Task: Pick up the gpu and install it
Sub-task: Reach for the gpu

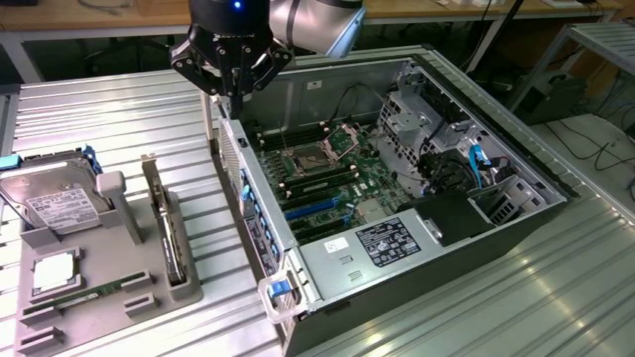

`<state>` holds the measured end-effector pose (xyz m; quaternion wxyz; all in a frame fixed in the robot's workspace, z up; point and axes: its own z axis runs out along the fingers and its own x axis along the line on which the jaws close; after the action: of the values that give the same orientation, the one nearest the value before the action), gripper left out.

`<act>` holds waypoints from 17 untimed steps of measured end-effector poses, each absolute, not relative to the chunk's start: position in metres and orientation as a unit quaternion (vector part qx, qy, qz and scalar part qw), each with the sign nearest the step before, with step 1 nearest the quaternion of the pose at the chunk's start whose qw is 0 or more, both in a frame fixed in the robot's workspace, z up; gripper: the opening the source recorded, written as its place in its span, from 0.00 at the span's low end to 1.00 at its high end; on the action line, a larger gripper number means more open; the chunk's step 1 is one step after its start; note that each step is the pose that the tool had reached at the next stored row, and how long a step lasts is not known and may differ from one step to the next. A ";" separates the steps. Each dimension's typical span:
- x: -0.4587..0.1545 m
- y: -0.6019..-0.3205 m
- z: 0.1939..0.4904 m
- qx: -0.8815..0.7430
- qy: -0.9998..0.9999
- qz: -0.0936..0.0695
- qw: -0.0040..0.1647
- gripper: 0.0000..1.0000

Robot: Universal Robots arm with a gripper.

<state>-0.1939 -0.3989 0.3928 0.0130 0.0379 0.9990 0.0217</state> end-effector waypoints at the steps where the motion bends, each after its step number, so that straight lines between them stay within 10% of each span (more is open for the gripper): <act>1: -0.194 -0.399 0.393 0.038 0.999 0.022 0.013 0.11; 17: -0.203 -0.399 0.393 0.038 0.999 0.022 0.013 0.11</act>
<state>-0.2031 -0.3989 0.3926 0.0130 0.0379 0.9990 0.0217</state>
